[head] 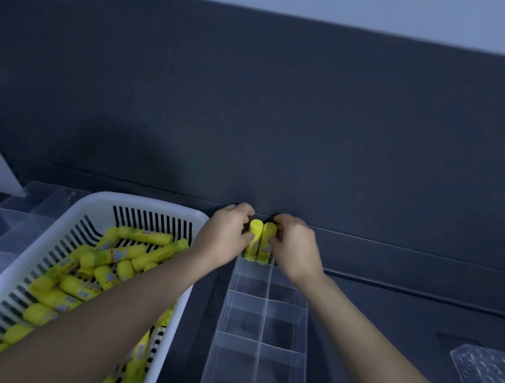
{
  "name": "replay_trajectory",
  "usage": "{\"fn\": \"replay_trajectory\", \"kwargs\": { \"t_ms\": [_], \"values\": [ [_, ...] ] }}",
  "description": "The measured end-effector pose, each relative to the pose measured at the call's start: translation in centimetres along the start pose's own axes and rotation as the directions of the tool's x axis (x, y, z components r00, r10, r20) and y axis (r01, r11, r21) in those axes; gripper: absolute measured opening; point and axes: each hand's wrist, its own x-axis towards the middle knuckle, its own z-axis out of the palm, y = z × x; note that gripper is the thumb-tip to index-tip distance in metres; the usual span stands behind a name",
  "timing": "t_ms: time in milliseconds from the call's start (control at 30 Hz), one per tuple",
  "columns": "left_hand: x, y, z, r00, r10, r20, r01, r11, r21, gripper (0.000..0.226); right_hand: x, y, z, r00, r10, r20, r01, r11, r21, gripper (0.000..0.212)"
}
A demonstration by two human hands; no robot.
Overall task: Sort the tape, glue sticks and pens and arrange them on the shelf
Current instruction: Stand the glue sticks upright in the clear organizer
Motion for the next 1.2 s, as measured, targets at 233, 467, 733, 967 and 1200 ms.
{"fn": "replay_trajectory", "kwargs": {
  "t_ms": [233, 467, 733, 967, 1200],
  "values": [
    [-3.3, -4.7, -4.9, 0.998, 0.059, -0.025, -0.057, 0.997, 0.054, 0.04, -1.5, -3.8, 0.9, 0.985, -0.132, -0.111, 0.134, 0.991, 0.014, 0.029],
    [-5.0, -13.7, -10.7, 0.952, -0.193, 0.236, 0.082, 0.907, 0.412, 0.062, -2.1, -9.5, 5.4, 0.966, -0.237, 0.099, 0.241, 0.97, -0.025, 0.026],
    [-4.3, -16.7, -10.4, 0.882, -0.181, 0.435, -0.023, 0.905, 0.424, 0.054, -1.9, -12.3, 9.4, 0.912, -0.241, 0.333, 0.319, 0.926, -0.202, 0.031],
    [-2.8, -17.3, -11.1, 0.856, -0.206, 0.474, -0.121, 0.812, 0.57, 0.028, -0.2, -12.8, 11.0, 0.905, -0.186, 0.382, 0.332, 0.87, -0.365, 0.037],
    [-4.4, -19.0, -11.3, 0.941, -0.035, 0.338, -0.15, 0.849, 0.507, 0.02, -0.4, -12.7, 11.9, 0.912, -0.207, 0.354, 0.358, 0.824, -0.44, 0.037]
  ]
}}
